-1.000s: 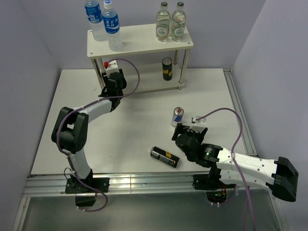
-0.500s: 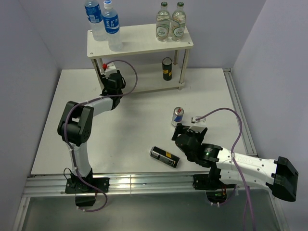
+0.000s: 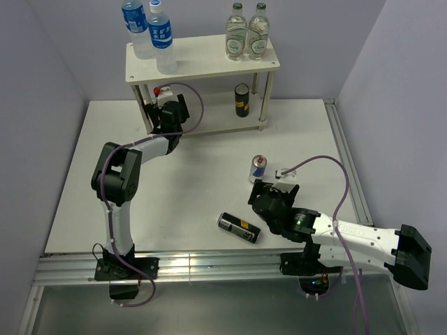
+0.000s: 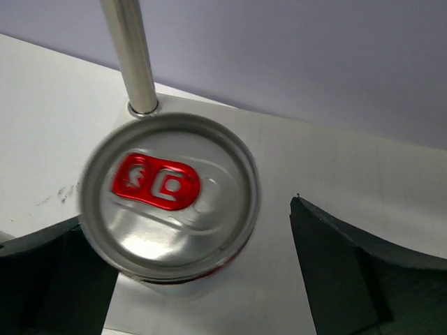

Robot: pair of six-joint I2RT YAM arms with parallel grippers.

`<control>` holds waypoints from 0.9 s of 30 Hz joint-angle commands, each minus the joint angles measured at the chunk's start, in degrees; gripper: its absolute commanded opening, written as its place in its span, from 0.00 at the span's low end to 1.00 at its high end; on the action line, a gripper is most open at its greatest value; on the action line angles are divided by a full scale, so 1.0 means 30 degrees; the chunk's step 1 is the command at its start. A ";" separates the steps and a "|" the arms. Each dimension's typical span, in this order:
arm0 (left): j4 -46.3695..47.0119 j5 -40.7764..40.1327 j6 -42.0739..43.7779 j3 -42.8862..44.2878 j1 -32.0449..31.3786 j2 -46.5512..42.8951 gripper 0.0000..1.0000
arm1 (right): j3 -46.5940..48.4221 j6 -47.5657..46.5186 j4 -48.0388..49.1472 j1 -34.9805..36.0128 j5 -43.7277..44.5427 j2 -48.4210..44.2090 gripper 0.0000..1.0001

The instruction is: Place and organize the beverage onto the shelf

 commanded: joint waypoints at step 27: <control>0.1094 1.4556 0.0554 -1.1085 -0.6311 -1.0749 0.99 | 0.0372 0.1259 -0.0644 0.0317 0.1637 -0.1157 0.99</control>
